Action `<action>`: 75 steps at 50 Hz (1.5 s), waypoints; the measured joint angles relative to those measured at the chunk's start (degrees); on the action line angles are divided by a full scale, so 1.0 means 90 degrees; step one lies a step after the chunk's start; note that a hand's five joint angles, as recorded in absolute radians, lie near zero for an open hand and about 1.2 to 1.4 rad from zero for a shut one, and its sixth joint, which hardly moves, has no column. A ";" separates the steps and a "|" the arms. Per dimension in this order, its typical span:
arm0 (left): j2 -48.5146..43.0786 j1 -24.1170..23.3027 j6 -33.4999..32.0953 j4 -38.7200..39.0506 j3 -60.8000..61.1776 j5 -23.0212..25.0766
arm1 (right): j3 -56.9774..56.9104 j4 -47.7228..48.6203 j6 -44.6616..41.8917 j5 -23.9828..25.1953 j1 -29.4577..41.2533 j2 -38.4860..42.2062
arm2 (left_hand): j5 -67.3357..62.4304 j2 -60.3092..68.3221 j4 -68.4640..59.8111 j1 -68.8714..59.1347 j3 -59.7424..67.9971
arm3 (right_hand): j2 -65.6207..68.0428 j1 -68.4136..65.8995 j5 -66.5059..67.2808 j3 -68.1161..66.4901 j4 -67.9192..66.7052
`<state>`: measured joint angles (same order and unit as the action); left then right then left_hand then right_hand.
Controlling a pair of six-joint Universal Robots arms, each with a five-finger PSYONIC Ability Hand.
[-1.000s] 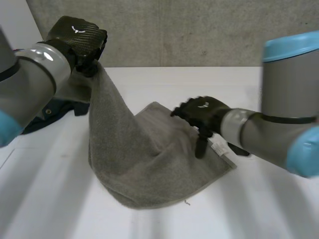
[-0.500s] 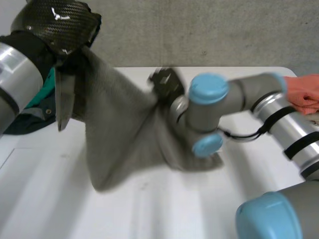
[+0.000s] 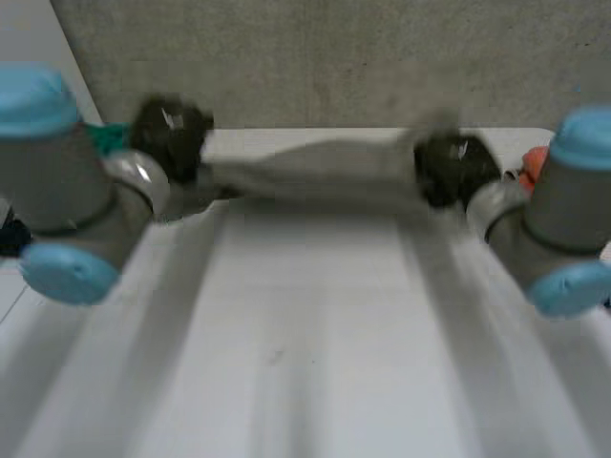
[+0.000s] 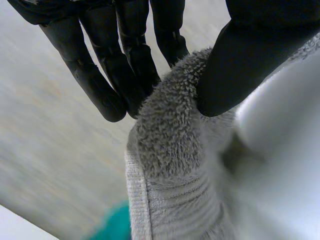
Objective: Fold the laundry.
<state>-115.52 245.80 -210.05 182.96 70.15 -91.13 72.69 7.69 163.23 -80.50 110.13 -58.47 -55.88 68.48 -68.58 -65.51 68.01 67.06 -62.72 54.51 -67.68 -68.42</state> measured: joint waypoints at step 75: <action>-0.1843 0.0025 0.1820 -0.1285 -0.0425 -0.0668 | -0.2140 -0.3093 -0.2935 0.0319 -0.1057 0.1008 | 0.4474 -0.4818 0.4781 0.4461 -0.4745 | -0.0001 -0.0090 0.0214 0.0025 0.0010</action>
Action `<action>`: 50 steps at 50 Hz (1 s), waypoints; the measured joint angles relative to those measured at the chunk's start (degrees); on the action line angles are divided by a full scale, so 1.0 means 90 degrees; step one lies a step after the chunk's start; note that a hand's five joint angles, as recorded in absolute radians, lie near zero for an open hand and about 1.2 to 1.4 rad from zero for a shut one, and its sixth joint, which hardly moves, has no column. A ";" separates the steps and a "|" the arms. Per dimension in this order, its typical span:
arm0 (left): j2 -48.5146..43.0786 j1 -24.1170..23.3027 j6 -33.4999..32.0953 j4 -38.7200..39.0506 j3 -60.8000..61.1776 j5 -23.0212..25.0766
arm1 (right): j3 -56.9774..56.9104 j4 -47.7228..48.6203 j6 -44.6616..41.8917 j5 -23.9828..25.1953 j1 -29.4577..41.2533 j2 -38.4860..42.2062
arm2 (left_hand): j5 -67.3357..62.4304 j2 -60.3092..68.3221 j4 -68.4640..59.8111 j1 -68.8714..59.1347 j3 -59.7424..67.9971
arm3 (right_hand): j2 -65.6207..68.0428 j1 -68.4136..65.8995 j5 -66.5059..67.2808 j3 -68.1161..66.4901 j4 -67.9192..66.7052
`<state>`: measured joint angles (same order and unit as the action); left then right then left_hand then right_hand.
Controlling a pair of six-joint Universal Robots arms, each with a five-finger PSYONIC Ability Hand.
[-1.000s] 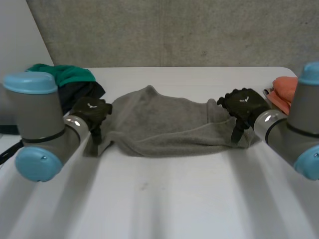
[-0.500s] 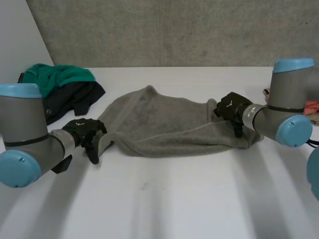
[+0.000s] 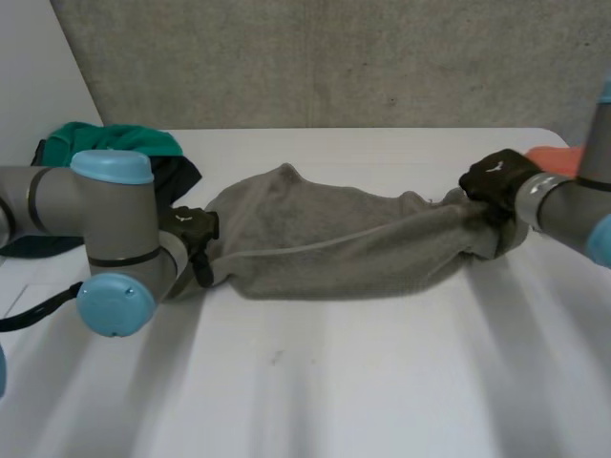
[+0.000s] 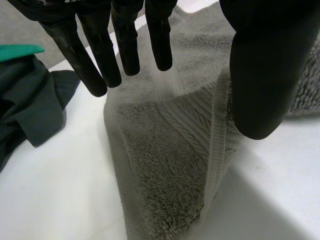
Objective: Fold the laundry.
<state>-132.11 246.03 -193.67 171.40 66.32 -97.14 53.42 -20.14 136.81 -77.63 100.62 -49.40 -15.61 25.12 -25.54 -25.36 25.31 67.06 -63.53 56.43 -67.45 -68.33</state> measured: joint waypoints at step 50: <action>0.0414 0.0557 -0.3223 -0.0106 -0.1856 0.0329 | -0.0027 -0.0446 -0.0396 0.0008 -0.0334 -0.1056 | -0.4550 0.4819 -0.4778 -0.4551 0.4743 | 0.0000 0.0000 0.0052 -0.0045 -0.0002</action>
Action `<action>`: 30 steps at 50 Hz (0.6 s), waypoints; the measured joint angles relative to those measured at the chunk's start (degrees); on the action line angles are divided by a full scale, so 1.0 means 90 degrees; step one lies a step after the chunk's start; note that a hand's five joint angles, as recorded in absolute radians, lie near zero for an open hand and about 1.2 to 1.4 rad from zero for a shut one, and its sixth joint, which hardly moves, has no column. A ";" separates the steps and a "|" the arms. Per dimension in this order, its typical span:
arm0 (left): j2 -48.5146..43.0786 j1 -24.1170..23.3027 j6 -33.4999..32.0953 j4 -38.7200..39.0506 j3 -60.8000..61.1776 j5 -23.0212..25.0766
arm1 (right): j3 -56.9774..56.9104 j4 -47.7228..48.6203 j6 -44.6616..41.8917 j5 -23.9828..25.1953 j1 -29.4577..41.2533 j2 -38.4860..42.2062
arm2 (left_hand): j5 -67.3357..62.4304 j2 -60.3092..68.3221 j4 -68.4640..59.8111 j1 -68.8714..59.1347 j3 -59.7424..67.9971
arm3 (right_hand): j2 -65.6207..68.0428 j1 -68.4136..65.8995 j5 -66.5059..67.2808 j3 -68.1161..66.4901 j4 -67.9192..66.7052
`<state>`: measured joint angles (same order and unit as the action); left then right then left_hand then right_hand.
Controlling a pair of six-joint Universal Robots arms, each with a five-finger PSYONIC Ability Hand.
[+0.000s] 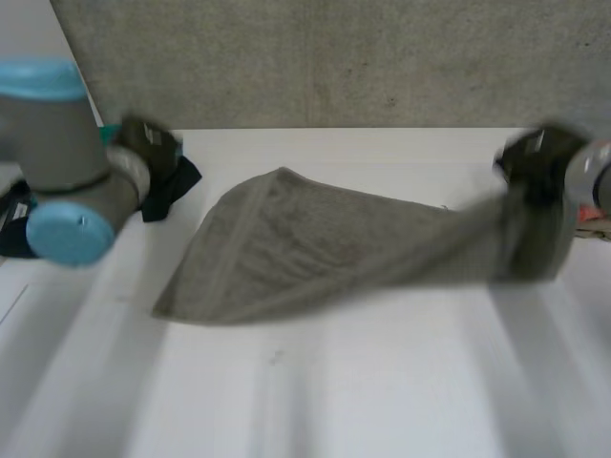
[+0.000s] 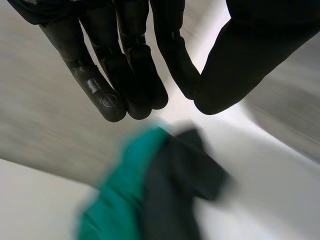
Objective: Fold the laundry.
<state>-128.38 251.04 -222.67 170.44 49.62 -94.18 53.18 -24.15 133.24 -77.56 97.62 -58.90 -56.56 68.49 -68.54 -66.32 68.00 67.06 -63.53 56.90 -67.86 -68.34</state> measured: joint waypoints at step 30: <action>0.0250 -0.0901 0.3598 -0.0064 0.1860 0.0203 | 0.0888 0.2371 0.1593 -0.0688 0.1276 -0.1223 | 0.5968 -0.6249 0.6245 0.5954 -0.6116 | 0.0000 0.0000 0.0026 -0.0010 -0.0005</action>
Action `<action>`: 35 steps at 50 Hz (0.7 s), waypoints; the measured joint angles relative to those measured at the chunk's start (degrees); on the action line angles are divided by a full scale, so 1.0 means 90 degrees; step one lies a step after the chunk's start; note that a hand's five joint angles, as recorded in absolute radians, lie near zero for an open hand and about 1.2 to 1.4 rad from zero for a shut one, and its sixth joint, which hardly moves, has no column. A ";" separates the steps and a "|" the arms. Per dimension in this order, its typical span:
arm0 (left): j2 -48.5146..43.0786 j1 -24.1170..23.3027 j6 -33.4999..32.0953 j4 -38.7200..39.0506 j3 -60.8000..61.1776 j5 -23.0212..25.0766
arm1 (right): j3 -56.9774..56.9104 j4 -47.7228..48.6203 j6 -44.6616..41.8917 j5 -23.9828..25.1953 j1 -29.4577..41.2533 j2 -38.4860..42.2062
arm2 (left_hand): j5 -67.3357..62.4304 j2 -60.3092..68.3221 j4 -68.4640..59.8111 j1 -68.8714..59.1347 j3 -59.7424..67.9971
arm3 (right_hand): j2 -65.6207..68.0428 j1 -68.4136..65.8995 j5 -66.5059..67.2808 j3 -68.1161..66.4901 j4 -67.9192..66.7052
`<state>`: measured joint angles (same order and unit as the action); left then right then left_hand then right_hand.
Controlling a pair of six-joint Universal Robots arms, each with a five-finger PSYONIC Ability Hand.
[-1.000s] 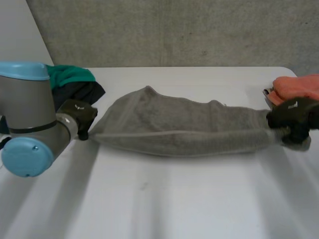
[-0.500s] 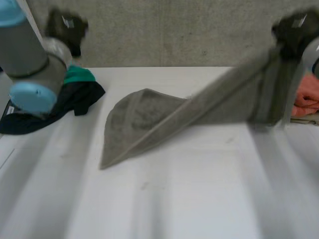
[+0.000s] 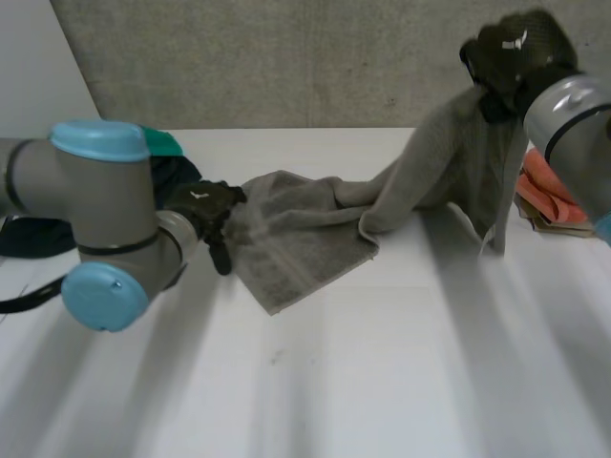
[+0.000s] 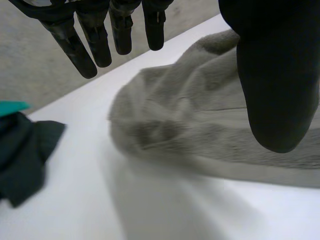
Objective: Fold the laundry.
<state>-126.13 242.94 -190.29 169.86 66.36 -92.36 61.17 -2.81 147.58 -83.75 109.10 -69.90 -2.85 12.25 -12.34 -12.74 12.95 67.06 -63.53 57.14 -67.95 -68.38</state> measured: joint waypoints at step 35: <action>-0.1501 -0.1717 0.3334 -0.0454 -0.2231 -0.0476 | -0.1508 -0.1591 0.0421 -0.0887 0.2623 -0.1670 | -0.2499 0.2659 -0.2563 -0.2782 0.2457 | 0.0000 0.0000 0.0002 0.0000 -0.0001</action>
<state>-139.64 227.48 -160.29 165.78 46.28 -96.64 47.59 -17.13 151.36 -91.73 132.71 -84.93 -25.34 36.19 -35.40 -37.78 35.06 67.06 -63.53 57.15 -67.95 -68.39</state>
